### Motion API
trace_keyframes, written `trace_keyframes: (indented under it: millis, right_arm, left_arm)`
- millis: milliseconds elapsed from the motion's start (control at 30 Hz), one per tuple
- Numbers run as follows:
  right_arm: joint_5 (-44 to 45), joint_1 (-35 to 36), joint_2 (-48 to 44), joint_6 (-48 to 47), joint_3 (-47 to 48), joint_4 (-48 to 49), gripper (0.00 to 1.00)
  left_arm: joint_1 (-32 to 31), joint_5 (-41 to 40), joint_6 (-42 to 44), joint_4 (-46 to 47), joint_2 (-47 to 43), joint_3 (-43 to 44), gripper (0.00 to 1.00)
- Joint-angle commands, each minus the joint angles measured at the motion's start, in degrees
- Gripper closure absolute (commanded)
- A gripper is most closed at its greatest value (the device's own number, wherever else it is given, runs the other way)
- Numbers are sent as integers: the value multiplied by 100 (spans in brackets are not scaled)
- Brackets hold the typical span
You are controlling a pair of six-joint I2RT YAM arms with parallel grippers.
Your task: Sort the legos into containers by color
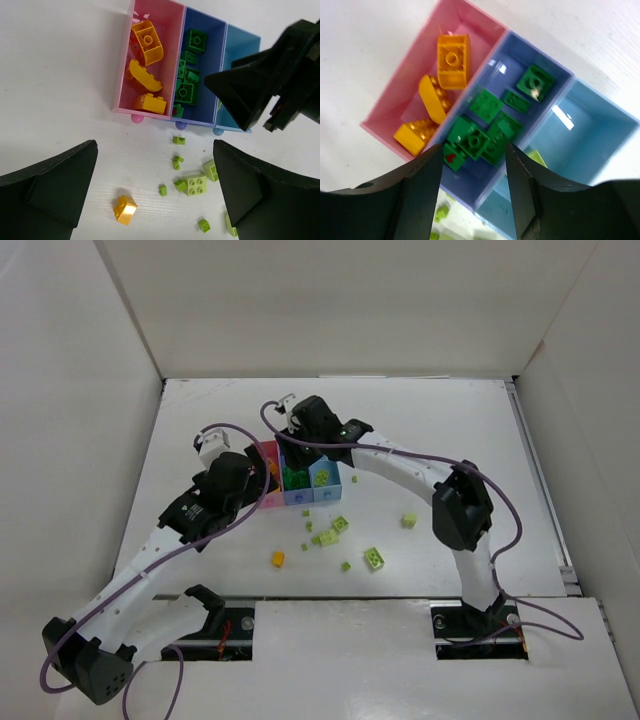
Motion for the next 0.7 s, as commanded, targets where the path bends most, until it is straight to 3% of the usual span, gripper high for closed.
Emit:
trace_keyframes:
  millis: [0, 300, 433, 667]
  right_arm:
    - [410, -55, -932, 52, -395, 109, 42]
    - [1061, -1258, -3087, 140, -3638, 470, 36]
    - [1009, -2215, -3677, 140, -5086, 706, 36]
    - [483, -3006, -3880, 228, -6153, 1357, 35]
  left_arm:
    - [14, -58, 8, -7, -169, 42, 0]
    - [14, 197, 166, 240, -169, -82, 0]
    - [14, 251, 167, 292, -169, -82, 0]
    - [14, 251, 219, 292, -169, -82, 0]
